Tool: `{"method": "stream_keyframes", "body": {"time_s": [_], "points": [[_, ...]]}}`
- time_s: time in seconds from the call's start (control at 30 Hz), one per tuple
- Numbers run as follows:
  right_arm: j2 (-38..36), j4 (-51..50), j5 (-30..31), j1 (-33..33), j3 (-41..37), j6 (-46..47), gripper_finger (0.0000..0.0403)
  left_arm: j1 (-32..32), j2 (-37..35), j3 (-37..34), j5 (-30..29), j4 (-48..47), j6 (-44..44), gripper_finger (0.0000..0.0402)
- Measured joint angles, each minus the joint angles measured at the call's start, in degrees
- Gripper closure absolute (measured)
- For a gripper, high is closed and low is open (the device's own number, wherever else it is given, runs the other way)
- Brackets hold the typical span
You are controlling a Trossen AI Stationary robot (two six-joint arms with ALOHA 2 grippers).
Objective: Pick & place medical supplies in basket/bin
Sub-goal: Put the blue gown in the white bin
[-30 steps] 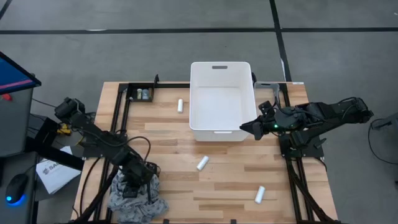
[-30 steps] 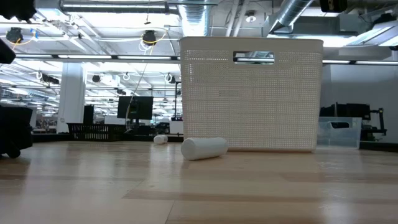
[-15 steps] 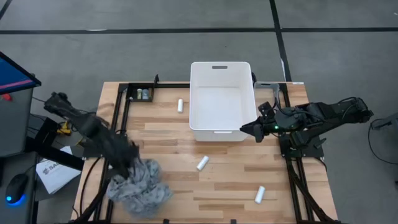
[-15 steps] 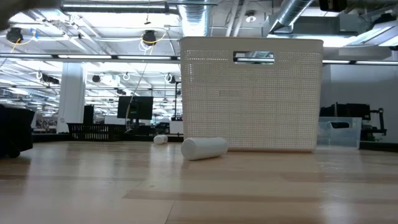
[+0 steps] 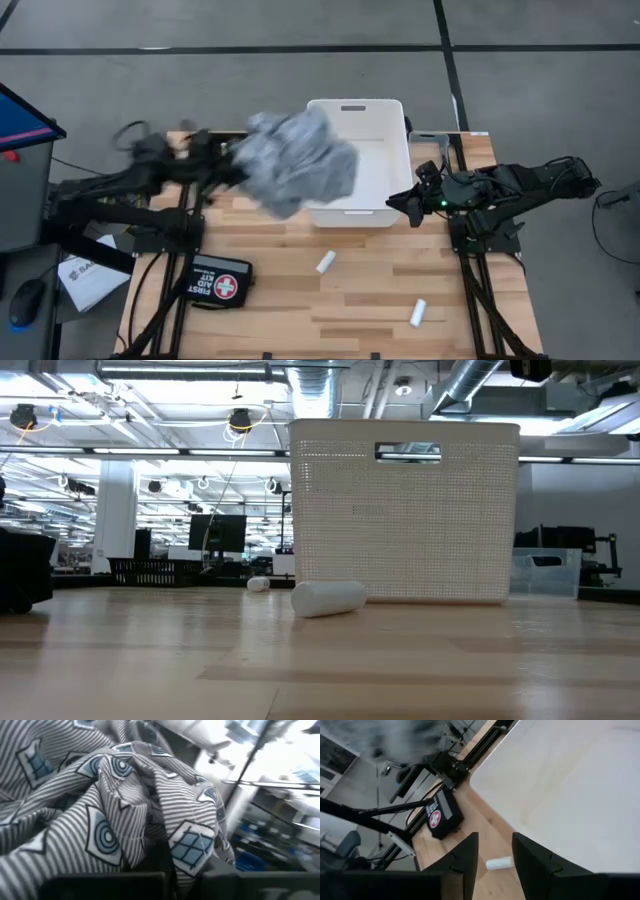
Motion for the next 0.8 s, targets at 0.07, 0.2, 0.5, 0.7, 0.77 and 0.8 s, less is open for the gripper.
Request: {"method": "stream_keyframes", "body": {"time_s": [0.07, 0.2, 0.5, 0.7, 0.77, 0.8], "points": [[-0.2, 0.1, -0.1, -0.7, 0.0, -0.6, 0.0287, 4.0, 7.6, 2.0, 3.5, 4.8, 0.5, 0.04], [-1.7, 0.6, 0.0, -1.0, 0.0, -0.8, 0.0287, 7.5, 22.9, 10.9, 5.1, 6.7, 6.9, 0.04], [-3.8, 2.7, 0.4, -0.7, 0.0, -0.8, 0.0287, 12.6, 44.9, 32.5, 0.3, -9.4, 18.8, 0.0399], [-3.8, 3.0, 0.4, -0.7, 0.0, -0.8, 0.0287, 13.7, 49.3, 33.7, -3.7, -14.0, 21.2, 0.0399], [-3.7, 3.0, 0.4, -0.8, 0.0, -1.0, 0.0287, 13.7, 49.6, 33.7, -3.6, -13.5, 21.4, 0.0395], [-3.7, 3.0, 0.4, -0.8, 0.0, -1.1, 0.0287, 13.8, 49.6, 33.8, -3.4, -13.8, 21.5, 0.0394]]}}
